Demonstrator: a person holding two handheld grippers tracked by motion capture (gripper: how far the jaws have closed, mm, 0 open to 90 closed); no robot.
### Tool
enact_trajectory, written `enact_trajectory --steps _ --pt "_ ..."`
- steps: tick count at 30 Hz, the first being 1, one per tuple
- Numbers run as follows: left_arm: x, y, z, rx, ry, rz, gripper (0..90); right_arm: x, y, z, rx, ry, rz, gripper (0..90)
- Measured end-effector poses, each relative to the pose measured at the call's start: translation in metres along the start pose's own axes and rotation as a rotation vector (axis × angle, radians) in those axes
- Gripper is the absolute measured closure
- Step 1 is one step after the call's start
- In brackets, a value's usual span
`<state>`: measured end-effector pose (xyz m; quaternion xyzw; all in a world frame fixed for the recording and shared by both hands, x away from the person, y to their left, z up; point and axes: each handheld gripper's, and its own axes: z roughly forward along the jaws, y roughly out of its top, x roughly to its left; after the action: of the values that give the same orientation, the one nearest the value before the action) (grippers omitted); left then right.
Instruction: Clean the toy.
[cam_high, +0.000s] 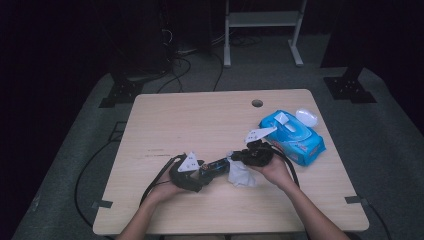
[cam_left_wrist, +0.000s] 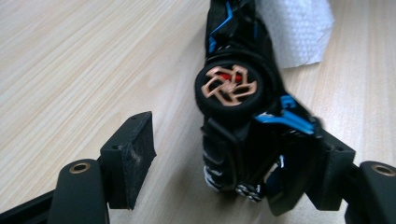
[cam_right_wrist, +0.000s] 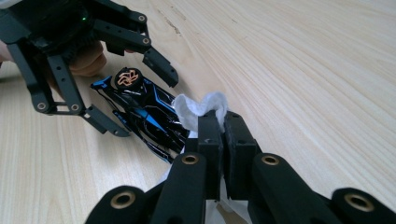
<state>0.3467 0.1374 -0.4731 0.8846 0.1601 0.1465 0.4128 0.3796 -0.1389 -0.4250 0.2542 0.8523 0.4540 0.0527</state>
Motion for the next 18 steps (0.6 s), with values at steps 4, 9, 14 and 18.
enact_trajectory --steps 4,9,14,18 --pt "0.001 -0.001 0.000 0.013 0.011 -0.005 27.9 0.004 -0.005 -0.003 -0.007 -0.008 -0.029 86.1" --pt "0.000 -0.001 0.002 0.020 0.009 -0.022 27.8 0.010 -0.013 -0.010 -0.010 0.005 -0.029 86.1" --pt "0.000 -0.001 0.002 0.019 -0.006 -0.036 27.2 0.016 -0.017 -0.013 0.000 0.011 -0.038 86.1" --pt "0.001 -0.001 0.002 0.026 -0.018 -0.047 27.4 0.017 -0.021 -0.013 -0.006 0.020 -0.030 86.1"
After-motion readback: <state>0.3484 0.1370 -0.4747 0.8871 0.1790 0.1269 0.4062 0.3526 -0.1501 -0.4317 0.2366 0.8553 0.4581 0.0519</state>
